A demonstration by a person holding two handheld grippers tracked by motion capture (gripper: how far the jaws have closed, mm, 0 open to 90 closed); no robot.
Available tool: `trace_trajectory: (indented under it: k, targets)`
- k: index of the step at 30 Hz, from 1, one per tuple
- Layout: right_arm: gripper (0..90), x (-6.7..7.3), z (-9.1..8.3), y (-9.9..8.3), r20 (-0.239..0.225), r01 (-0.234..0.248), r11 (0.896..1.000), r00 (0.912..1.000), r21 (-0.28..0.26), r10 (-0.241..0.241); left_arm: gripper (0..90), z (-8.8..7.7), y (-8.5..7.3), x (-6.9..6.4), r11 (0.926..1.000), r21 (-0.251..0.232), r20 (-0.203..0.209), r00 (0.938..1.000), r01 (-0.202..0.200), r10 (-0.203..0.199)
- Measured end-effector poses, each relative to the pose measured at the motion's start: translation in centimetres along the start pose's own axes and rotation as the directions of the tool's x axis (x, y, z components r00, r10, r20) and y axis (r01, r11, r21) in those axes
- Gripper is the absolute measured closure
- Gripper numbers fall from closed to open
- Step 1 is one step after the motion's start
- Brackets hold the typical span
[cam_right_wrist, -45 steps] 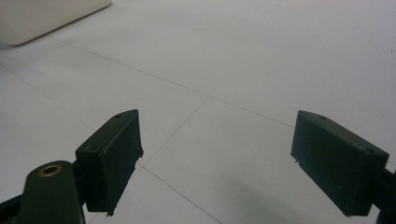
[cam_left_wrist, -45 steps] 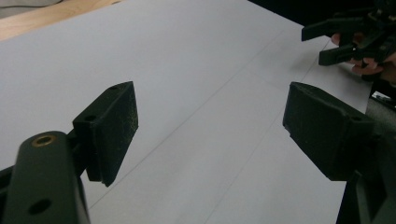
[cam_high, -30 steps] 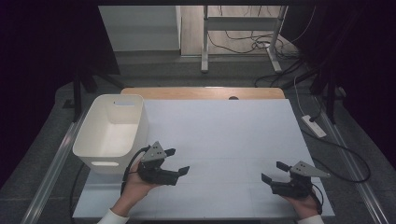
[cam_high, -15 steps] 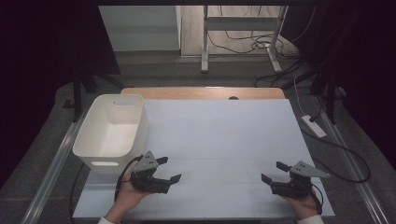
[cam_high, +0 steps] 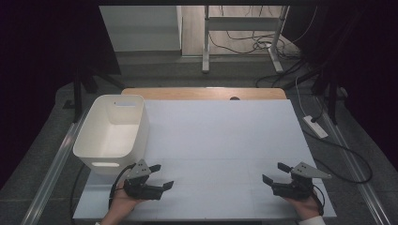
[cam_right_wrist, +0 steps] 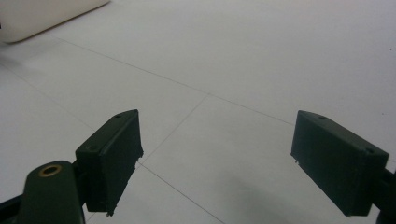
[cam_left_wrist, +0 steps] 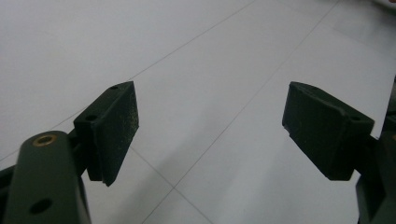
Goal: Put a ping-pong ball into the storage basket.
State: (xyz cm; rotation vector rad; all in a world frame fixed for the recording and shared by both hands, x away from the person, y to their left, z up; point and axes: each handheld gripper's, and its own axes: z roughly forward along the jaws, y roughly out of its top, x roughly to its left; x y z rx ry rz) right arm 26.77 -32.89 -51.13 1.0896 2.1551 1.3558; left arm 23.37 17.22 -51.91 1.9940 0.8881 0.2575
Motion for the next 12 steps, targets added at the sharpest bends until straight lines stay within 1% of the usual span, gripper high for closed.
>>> trace_trajectory:
  k: [5, 12]
  targets:
    - [16.4, -0.01, -0.04, -0.03, -0.004, 0.002, 1.000, 1.0000, -0.004, -0.002, 19.3, 0.07, -0.03, 0.08, 1.0000, 0.000, -0.008, 1.0000, 0.003, -0.003]
    - [16.5, 0.01, -0.08, -0.06, -0.013, 0.004, 1.000, 0.9999, -0.005, -0.004, 19.3, 0.17, -0.03, 0.03, 1.0000, 0.000, -0.002, 1.0000, 0.009, -0.009]
